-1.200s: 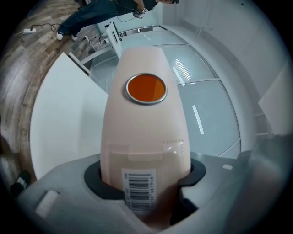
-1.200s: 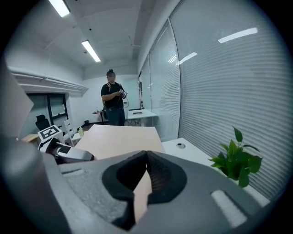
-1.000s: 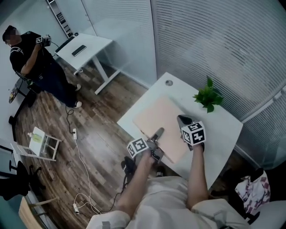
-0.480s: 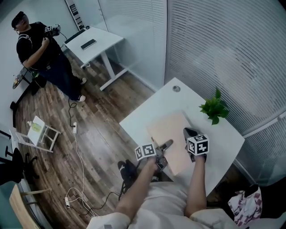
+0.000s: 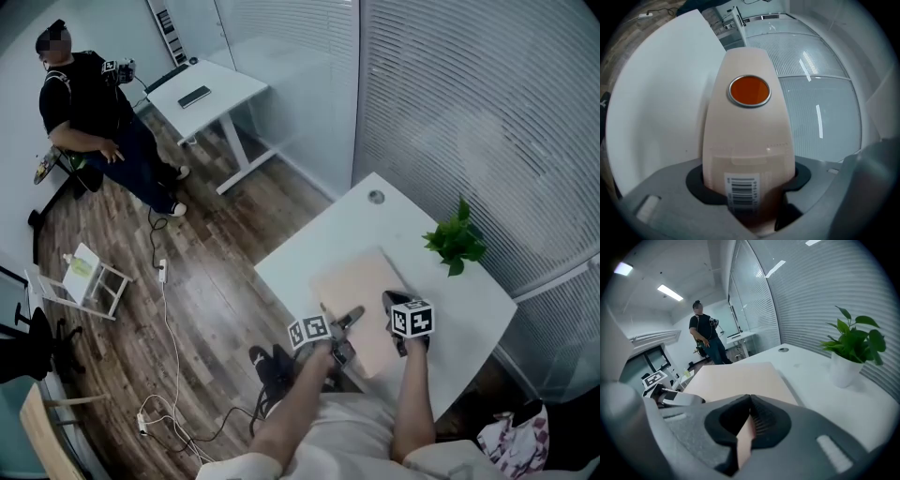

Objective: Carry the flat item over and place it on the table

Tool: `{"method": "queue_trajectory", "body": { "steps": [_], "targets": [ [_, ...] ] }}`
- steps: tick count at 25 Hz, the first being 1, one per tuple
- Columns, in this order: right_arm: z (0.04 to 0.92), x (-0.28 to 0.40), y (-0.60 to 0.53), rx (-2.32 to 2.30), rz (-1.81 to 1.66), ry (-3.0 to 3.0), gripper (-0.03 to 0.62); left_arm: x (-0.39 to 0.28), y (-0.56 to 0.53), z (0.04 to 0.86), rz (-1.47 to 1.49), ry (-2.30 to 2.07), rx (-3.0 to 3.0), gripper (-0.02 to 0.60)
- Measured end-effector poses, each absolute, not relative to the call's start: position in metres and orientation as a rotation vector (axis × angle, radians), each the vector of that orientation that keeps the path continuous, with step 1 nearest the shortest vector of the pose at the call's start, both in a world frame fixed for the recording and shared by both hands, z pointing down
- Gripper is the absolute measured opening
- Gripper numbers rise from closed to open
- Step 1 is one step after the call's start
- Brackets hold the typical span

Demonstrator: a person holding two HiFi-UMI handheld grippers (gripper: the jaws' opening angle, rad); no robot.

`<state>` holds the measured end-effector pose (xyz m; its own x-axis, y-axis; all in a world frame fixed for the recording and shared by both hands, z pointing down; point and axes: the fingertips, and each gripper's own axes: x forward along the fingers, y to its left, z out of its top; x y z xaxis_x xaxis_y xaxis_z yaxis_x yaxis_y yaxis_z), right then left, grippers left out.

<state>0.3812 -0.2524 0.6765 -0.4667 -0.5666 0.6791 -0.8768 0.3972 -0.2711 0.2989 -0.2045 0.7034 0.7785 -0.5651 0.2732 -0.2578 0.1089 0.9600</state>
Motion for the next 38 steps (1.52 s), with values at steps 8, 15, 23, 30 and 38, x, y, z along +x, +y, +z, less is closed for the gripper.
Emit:
{"method": "queue_trajectory", "body": {
  "steps": [8, 15, 23, 30, 38],
  "targets": [
    [0.691, 0.379, -0.261, 1.263, 0.653, -2.016, 0.003, 0.3, -0.212, 0.712, -0.278, -0.704, 1.473, 0.298],
    [0.691, 0.383, -0.266, 1.389, 0.606, -1.949, 0.002, 0.297, -0.208, 0.71, -0.267, -0.695, 1.481, 0.299],
    [0.691, 0.383, -0.273, 1.417, 0.585, -1.957, 0.002, 0.294, -0.21, 0.711, -0.248, -0.717, 1.484, 0.304],
    [0.697, 0.378, -0.269, 1.412, 0.601, -1.948, 0.002, 0.274, -0.199, 0.726, -0.2, -0.752, 1.457, 0.322],
    [0.704, 0.378, -0.271, 1.418, 0.518, -1.917, 0.002, 0.265, -0.195, 0.736, -0.198, -0.785, 1.443, 0.322]
  ]
}}
